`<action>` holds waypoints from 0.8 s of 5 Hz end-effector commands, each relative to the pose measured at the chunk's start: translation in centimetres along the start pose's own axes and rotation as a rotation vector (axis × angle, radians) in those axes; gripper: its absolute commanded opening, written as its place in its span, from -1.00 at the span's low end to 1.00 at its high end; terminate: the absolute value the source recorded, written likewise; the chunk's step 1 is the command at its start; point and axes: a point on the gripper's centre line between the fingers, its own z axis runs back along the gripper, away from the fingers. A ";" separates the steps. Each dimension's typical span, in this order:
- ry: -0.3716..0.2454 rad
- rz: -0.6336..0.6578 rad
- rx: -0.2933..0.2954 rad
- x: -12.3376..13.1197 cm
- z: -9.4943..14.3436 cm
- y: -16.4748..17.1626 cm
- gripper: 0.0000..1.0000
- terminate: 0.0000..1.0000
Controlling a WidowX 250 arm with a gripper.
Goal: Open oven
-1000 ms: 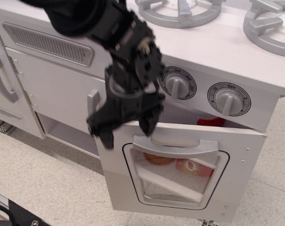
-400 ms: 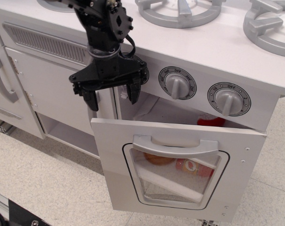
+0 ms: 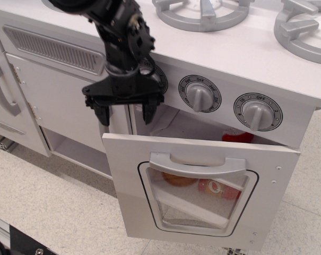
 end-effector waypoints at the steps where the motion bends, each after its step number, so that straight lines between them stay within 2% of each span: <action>1: 0.023 -0.019 -0.038 0.0 -0.8 -0.2 1.00 -1.00; 2: 0.060 -0.006 -0.031 -2.5 -1.4 -0.3 1.00 -1.00; 3: 0.142 0.039 0.017 -5.3 -1.5 -1.5 1.00 -1.00; 4: 0.178 0.064 0.007 -7.5 -1.0 -3.0 1.00 -1.00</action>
